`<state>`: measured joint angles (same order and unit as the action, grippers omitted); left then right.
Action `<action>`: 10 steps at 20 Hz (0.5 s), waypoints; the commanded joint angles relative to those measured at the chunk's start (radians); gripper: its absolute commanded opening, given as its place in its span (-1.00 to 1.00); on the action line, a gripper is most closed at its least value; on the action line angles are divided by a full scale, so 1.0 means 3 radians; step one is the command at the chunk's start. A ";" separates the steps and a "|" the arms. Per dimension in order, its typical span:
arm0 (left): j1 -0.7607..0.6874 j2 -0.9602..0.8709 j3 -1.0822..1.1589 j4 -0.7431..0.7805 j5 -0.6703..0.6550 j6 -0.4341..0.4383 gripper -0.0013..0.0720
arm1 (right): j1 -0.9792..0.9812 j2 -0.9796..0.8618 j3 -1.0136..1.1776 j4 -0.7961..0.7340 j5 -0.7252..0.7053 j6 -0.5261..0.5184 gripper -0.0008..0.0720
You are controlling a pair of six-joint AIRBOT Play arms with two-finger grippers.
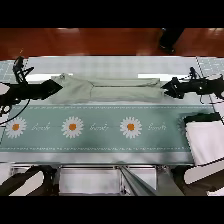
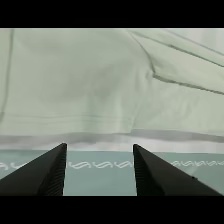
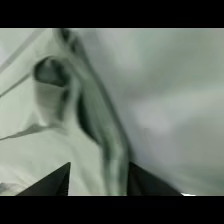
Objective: Fold the shirts.
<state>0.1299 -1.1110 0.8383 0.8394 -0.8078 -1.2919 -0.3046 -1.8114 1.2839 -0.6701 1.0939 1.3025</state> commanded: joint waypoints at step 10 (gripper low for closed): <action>-0.0252 0.0006 -0.0014 -0.0282 0.0078 0.0107 -0.92 | 0.0454 0.0170 0.0721 -0.0525 0.0411 0.0055 -0.91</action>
<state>0.0700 -1.1088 0.8330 0.7986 -0.7807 -1.2858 -0.1715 -1.8408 1.4826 -0.7174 1.1515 1.3102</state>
